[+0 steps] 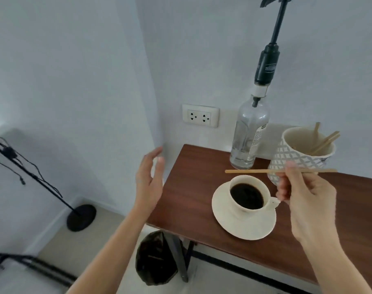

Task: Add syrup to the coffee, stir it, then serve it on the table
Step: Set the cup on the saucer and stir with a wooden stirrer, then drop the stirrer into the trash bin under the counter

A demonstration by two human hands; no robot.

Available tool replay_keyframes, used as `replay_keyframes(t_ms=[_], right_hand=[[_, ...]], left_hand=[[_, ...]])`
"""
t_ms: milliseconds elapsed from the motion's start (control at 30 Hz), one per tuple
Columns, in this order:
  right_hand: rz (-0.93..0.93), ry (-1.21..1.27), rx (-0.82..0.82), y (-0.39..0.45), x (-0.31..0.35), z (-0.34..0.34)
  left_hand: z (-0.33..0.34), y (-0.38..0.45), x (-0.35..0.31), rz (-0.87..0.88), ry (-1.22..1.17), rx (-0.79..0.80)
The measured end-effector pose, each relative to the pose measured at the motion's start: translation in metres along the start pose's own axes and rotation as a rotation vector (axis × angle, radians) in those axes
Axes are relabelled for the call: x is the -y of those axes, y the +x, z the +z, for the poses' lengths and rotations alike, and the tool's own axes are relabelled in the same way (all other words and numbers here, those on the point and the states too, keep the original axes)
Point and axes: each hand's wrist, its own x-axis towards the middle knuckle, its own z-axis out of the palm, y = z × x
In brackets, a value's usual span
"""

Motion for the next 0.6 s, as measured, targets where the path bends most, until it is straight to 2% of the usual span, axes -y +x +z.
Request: replay_keyframes(t_ms=[67,133,267,500,600], right_hand=[[-0.021,-0.012,0.051,-0.013,-0.003,0.021],[-0.023,-0.010,0.092,-0.027,-0.010,0.048],[-0.044,-0.055,0.130,-0.056,-0.027,0.107],[-0.238,-0.373,-0.004,-0.113,-0.079,0.211],[-0.326,-0.534,0.013,-0.145,-0.113,0.246]], left_hand=[[-0.033,0.028,0.022,0.030,0.163,-0.114],[-0.059,0.052,0.053,0.032,0.344,-0.125],[-0.087,0.086,0.133,-0.034,0.537,0.067],[-0.098,0.134,0.232,0.273,0.825,0.410],[-0.101,0.141,0.254,0.374,0.874,0.421]])
